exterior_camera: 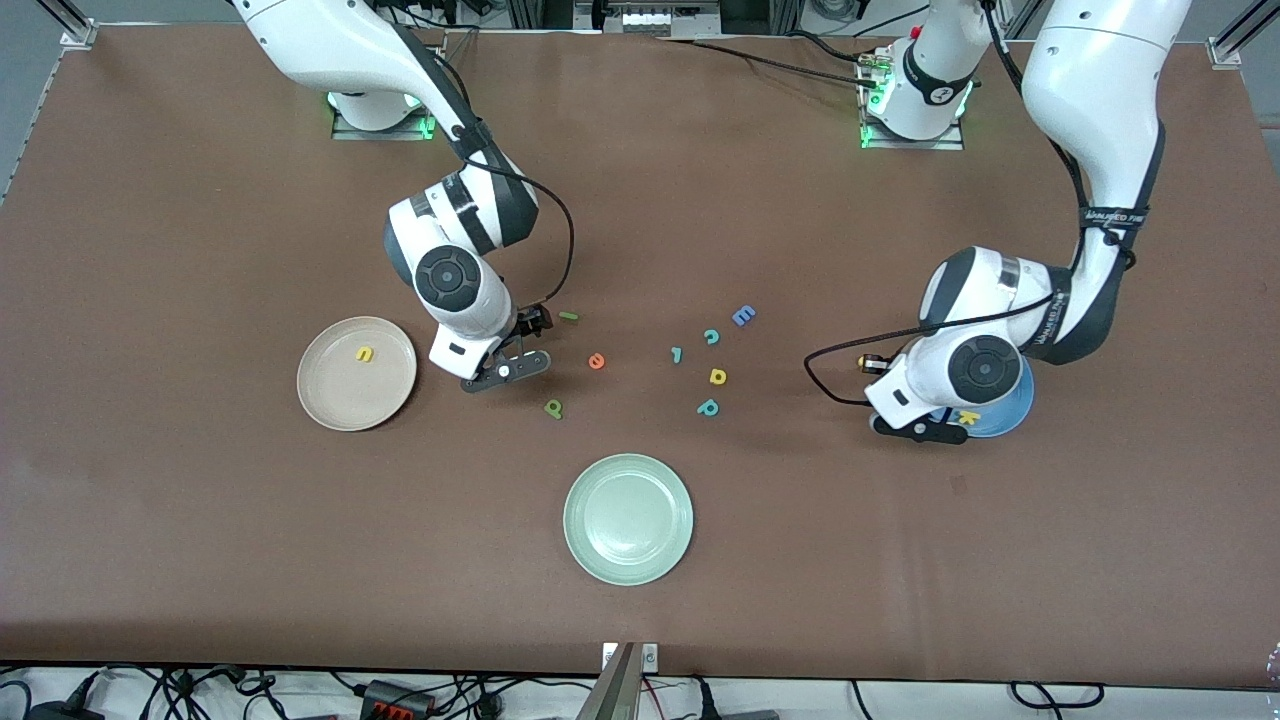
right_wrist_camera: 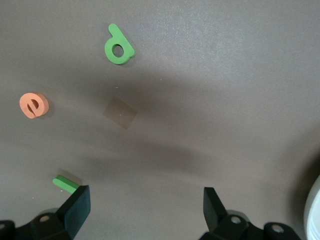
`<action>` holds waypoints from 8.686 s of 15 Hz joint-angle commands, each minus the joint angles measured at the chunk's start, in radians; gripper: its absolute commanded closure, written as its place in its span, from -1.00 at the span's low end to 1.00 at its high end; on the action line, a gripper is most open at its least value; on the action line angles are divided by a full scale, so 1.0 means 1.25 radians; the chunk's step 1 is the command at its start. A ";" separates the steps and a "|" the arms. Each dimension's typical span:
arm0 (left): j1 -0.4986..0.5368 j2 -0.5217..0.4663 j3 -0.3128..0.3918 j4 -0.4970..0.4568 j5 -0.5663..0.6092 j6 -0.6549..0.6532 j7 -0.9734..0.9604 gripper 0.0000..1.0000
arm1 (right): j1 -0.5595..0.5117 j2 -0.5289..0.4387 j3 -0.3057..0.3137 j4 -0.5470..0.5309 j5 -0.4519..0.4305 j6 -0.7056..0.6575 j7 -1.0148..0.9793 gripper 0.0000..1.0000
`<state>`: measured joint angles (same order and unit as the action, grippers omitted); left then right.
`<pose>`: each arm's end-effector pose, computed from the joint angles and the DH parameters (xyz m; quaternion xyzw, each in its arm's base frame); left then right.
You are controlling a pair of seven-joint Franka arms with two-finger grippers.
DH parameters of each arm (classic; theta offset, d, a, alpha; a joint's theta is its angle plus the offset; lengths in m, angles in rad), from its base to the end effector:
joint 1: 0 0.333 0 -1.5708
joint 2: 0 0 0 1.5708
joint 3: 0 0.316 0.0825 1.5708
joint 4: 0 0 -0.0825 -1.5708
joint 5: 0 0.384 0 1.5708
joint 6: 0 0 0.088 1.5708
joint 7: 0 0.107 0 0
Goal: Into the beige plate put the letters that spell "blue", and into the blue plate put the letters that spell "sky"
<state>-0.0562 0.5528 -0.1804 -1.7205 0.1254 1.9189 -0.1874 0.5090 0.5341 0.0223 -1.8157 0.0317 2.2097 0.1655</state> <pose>0.6152 -0.1305 0.2471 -0.9840 0.0505 0.1658 0.0415 0.5476 0.3221 0.2338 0.9828 0.1701 -0.0718 0.0071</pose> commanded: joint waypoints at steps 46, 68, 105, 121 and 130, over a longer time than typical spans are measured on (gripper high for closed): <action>0.151 0.057 -0.153 -0.164 0.038 0.265 -0.197 0.34 | 0.159 0.035 -0.007 -0.077 -0.051 0.137 -0.542 0.14; 0.147 0.038 -0.191 -0.027 0.040 0.041 -0.191 0.89 | 0.080 -0.028 -0.007 -0.069 -0.070 0.083 -0.335 1.00; 0.325 -0.120 -0.359 0.281 0.110 -0.407 0.033 -1.00 | -0.253 -0.020 -0.025 0.012 -0.023 -0.083 -0.255 -1.00; 0.007 -0.483 0.135 -0.034 -0.092 -0.129 0.024 -1.00 | -0.009 0.201 -0.021 0.293 -0.027 -0.004 -0.226 -0.92; -0.004 -0.473 0.119 -0.009 -0.079 -0.153 0.026 -1.00 | 0.043 0.243 -0.022 0.294 -0.039 0.083 -0.257 -0.42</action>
<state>-0.0527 -0.0333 -0.0270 -1.7417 0.0243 1.7409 -0.1509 0.5556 0.8189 0.0016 -1.4757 -0.0122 2.3071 -0.1273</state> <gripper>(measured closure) 0.000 0.278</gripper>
